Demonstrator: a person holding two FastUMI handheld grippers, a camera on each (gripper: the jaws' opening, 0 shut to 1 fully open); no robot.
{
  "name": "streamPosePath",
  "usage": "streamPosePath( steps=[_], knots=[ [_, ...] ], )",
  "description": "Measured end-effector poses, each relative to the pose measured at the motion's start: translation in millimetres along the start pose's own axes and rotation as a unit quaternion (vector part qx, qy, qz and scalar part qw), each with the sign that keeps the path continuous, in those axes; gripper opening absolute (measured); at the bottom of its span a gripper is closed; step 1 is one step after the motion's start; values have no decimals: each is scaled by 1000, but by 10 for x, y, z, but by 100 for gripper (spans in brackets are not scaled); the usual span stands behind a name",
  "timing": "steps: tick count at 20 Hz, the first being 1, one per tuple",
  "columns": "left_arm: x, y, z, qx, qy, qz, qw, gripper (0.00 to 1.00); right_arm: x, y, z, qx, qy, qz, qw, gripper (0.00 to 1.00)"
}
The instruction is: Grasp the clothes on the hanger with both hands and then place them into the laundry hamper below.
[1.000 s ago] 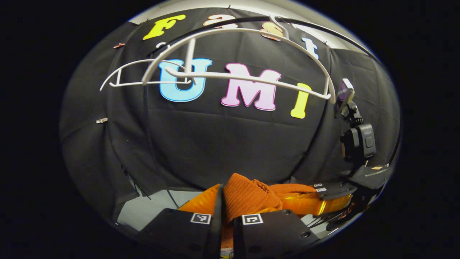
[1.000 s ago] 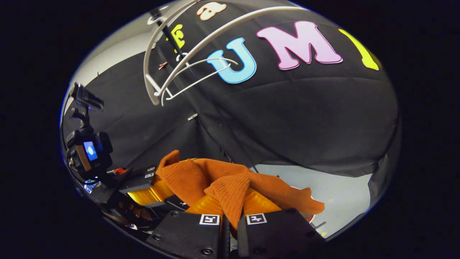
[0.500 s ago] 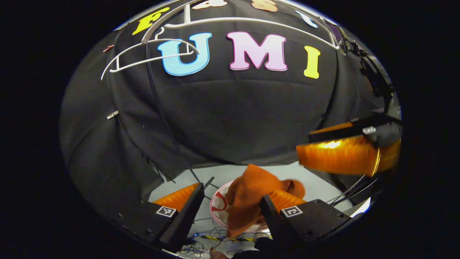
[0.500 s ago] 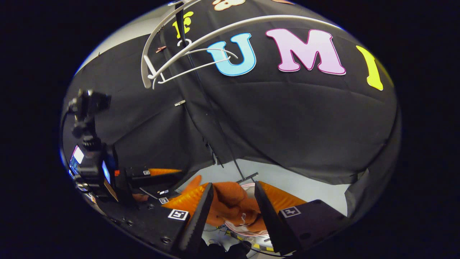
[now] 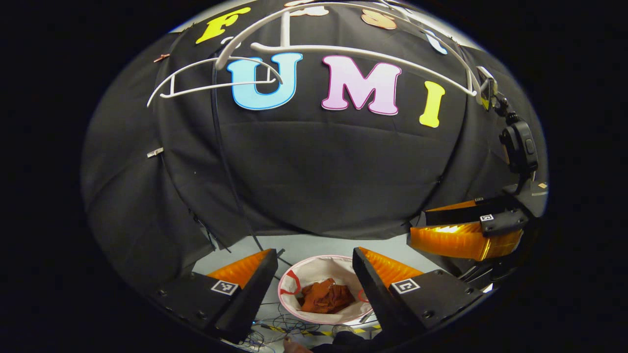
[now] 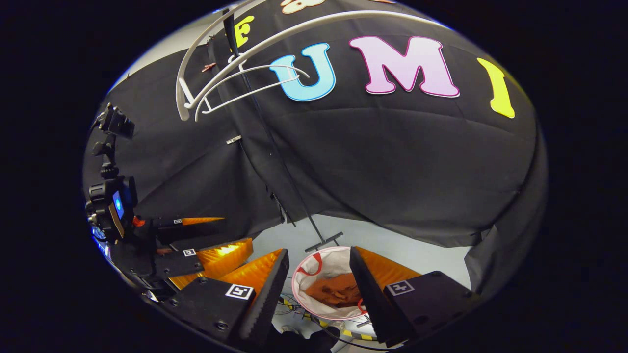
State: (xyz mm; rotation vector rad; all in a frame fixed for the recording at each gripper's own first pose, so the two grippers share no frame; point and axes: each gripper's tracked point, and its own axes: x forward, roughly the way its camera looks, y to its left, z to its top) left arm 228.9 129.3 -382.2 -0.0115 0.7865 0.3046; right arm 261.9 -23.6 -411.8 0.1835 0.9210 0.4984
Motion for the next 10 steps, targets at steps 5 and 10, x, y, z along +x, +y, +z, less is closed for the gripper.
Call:
streamPosePath(
  steps=[5, 10],
  knots=[
    [-267, 50, 86, -1, -31, -7, 1000, 97, -157, 123, -49, 7, -12, -7, 1000, 83],
    [-760, 113, 211, 0, -75, -31, 997, 97, -471, 455, -117, -7, -32, -20, 999, 83]
  ],
)
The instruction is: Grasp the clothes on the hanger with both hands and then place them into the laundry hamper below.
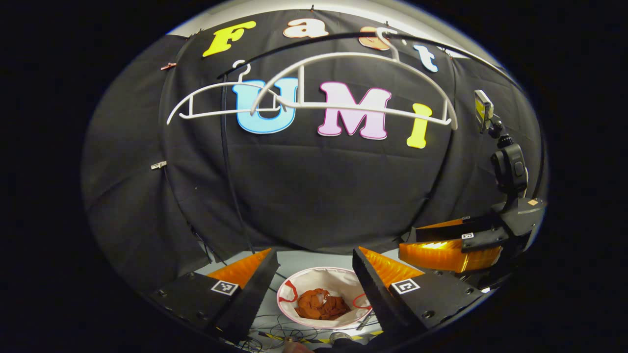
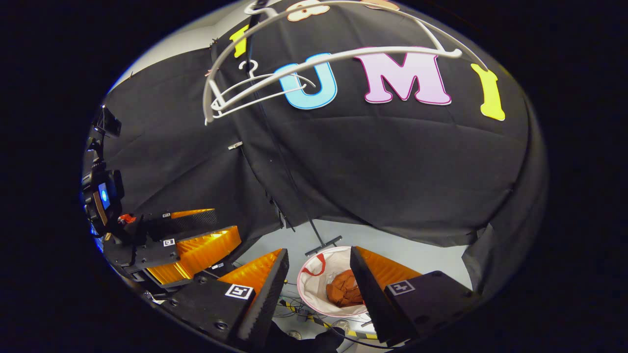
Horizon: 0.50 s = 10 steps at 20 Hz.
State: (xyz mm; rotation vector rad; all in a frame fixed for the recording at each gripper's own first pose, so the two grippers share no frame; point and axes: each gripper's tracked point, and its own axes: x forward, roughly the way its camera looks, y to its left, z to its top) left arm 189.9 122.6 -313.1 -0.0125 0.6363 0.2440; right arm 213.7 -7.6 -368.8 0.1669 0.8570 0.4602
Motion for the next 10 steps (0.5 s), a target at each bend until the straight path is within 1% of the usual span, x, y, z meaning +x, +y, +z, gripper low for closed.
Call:
streamPosePath(
  steps=[1, 2, 3, 6, 8, 10],
  knots=[
    [-126, 20, 49, 2, -11, -4, 1000, 97, -83, 61, -16, -4, -5, -7, 1000, 84],
    [-253, 46, 97, 6, -22, -7, 1000, 97, -183, 144, -39, -8, -11, -13, 1000, 88],
    [-385, 70, 144, 10, -33, -11, 999, 97, -241, 225, -24, -10, -19, -18, 1000, 97],
    [-862, 142, 272, 21, -65, -22, 997, 97, -533, 520, -19, -3, -49, -33, 998, 96],
    [-1124, 225, 317, 21, -83, -32, 996, 97, -733, 720, -7, 3, -75, -43, 996, 100],
    [-1418, 299, 364, 23, -102, -42, 994, 97, -940, 920, -41, 9, -98, -55, 994, 98]
  ],
)
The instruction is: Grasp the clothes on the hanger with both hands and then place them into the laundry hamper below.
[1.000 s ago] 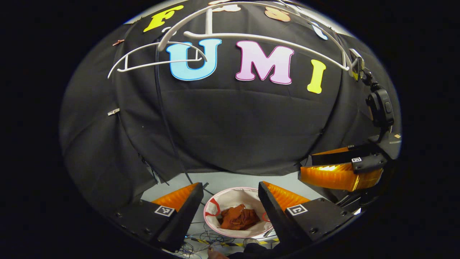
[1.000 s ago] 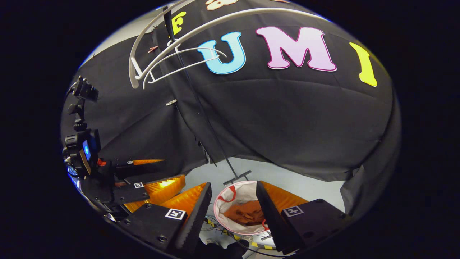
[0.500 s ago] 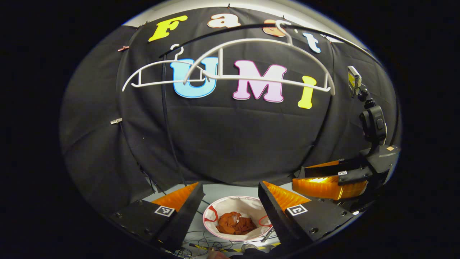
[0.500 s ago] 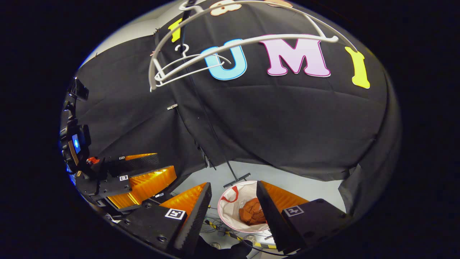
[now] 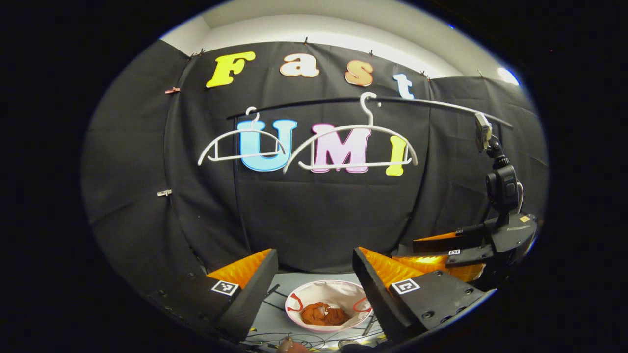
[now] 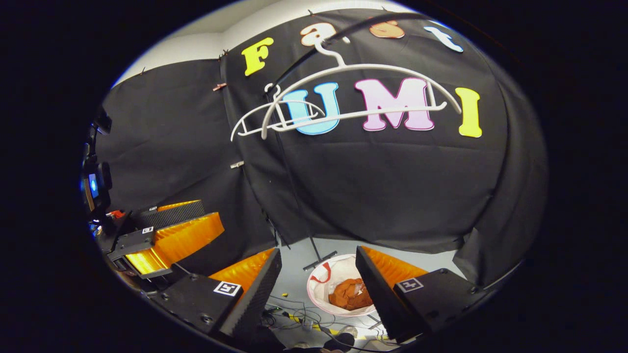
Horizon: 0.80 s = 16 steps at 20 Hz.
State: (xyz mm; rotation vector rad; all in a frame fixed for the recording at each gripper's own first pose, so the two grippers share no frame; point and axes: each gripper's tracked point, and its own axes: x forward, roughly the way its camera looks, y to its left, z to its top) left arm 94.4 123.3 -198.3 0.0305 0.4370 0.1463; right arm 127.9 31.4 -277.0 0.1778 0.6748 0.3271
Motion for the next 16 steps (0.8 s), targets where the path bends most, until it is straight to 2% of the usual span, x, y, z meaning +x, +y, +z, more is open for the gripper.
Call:
streamPosePath(
  steps=[10, 16],
  knots=[
    [-1230, -68, 509, 20, -93, -48, 994, 97, -1160, 697, 307, -19, -105, -55, 993, 99],
    [-1613, -103, 767, 22, -132, -67, 989, 97, -1646, 911, 599, -49, -179, -80, 979, 98]
  ],
)
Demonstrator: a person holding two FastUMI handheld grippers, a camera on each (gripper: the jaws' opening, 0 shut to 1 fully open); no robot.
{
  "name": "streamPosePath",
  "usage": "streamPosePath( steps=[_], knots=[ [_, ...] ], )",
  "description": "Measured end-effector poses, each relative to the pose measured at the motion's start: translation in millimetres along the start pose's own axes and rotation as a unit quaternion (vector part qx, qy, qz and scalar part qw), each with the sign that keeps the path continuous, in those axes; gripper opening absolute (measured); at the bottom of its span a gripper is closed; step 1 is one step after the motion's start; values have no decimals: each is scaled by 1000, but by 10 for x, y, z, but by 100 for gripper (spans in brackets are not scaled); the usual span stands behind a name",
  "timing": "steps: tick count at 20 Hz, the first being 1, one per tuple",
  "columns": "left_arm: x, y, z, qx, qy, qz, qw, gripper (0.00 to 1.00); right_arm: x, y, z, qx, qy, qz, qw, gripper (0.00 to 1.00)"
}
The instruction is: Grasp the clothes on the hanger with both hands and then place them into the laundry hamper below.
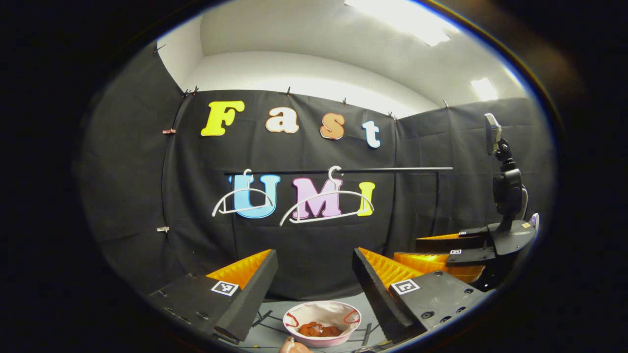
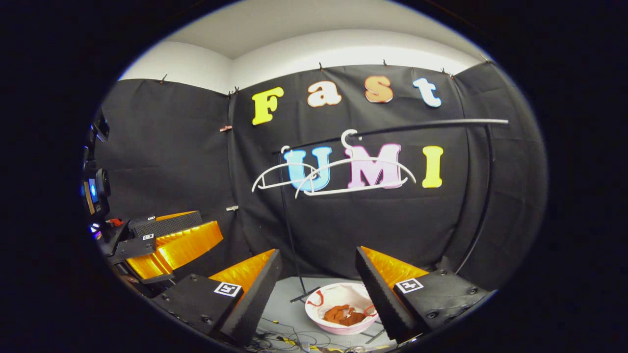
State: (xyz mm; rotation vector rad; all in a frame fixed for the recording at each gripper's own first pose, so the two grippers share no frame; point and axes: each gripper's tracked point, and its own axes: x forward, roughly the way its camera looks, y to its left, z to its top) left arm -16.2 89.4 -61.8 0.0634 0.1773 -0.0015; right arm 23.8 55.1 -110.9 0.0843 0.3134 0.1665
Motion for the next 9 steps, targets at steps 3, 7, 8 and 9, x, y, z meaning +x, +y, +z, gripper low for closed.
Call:
streamPosePath(
  steps=[3, 7, 8, 9],
  knots=[
    [-97, -54, 157, 0, -18, -9, 1000, 97, -157, 134, 244, -21, -47, -8, 999, 98],
    [-130, -62, 300, 2, -37, -8, 999, 97, -227, 274, 494, -18, -84, -6, 996, 100],
    [-136, -73, 322, 2, -43, -6, 999, 97, -234, 280, 564, -14, -96, -5, 995, 100],
    [-132, -66, 351, 3, -45, -3, 999, 96, -240, 270, 630, -12, -103, -5, 995, 100]
  ],
)
